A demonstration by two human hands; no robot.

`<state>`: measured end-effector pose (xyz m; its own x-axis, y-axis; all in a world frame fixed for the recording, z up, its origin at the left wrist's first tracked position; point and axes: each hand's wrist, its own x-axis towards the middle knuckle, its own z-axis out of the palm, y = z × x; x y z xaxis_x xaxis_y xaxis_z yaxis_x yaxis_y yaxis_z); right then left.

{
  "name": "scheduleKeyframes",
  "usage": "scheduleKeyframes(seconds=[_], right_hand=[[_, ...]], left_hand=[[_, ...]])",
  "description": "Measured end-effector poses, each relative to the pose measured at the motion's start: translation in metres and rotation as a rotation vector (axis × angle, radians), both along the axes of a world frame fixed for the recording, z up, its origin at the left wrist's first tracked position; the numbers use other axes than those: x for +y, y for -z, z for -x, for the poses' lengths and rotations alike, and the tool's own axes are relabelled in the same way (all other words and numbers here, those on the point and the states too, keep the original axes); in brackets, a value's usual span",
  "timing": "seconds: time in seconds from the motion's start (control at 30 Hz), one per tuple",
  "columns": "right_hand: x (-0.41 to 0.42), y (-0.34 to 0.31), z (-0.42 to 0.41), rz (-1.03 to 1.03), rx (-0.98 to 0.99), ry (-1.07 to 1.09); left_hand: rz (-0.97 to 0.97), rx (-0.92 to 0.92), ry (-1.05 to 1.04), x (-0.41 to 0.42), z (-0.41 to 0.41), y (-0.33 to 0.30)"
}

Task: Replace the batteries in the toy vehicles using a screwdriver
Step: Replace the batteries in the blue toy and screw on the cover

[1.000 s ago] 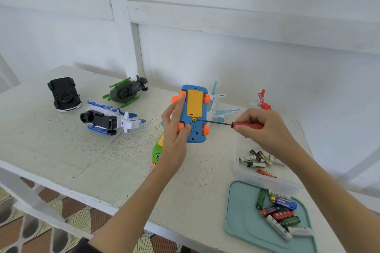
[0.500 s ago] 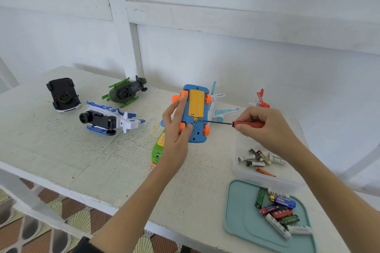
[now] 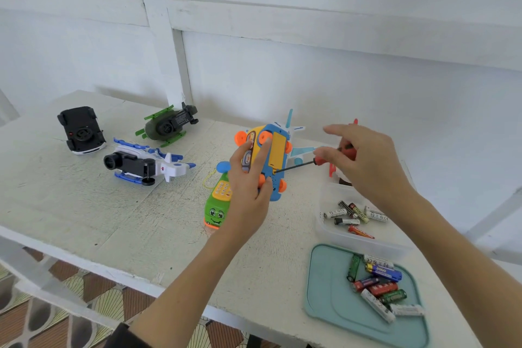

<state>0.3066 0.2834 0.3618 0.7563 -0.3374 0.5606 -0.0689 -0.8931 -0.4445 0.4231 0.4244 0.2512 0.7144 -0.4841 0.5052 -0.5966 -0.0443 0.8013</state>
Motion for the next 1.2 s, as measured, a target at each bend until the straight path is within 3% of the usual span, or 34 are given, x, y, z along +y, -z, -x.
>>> scheduleKeyframes(seconds=[0.2, 0.37, 0.5, 0.7, 0.83, 0.9, 1.0, 1.03, 1.13, 1.2], right_hand=[[0.004, -0.008, 0.005, -0.178, 0.060, -0.156], [-0.004, -0.007, 0.002, 0.012, 0.124, -0.010], [-0.006, -0.005, 0.004, -0.085, 0.023, -0.228], [-0.012, -0.003, -0.001, 0.022, 0.131, -0.090], [-0.012, -0.005, 0.003, -0.096, 0.103, -0.254], [-0.010, -0.005, 0.002, -0.098, 0.094, -0.151], [-0.008, -0.005, -0.003, 0.114, 0.250, 0.192], [-0.011, -0.002, -0.003, 0.138, 0.264, 0.208], [-0.008, -0.003, 0.001, -0.178, 0.114, -0.121], [-0.007, -0.005, 0.002, -0.199, 0.074, -0.204]], left_hand=[[0.035, 0.035, 0.014, -0.002, -0.001, 0.001], [0.027, 0.020, 0.005, -0.004, -0.004, 0.004], [0.053, 0.031, -0.001, -0.002, -0.004, 0.000], [0.048, 0.072, 0.020, -0.002, -0.003, 0.002], [0.078, 0.097, 0.034, 0.000, -0.001, 0.000], [0.091, 0.110, 0.037, 0.000, 0.000, -0.002], [0.104, 0.139, 0.039, 0.000, 0.001, -0.003], [0.111, 0.147, 0.039, 0.000, 0.001, -0.002], [0.147, 0.170, 0.047, -0.001, -0.001, -0.003], [0.155, 0.184, 0.053, -0.001, -0.002, -0.003]])
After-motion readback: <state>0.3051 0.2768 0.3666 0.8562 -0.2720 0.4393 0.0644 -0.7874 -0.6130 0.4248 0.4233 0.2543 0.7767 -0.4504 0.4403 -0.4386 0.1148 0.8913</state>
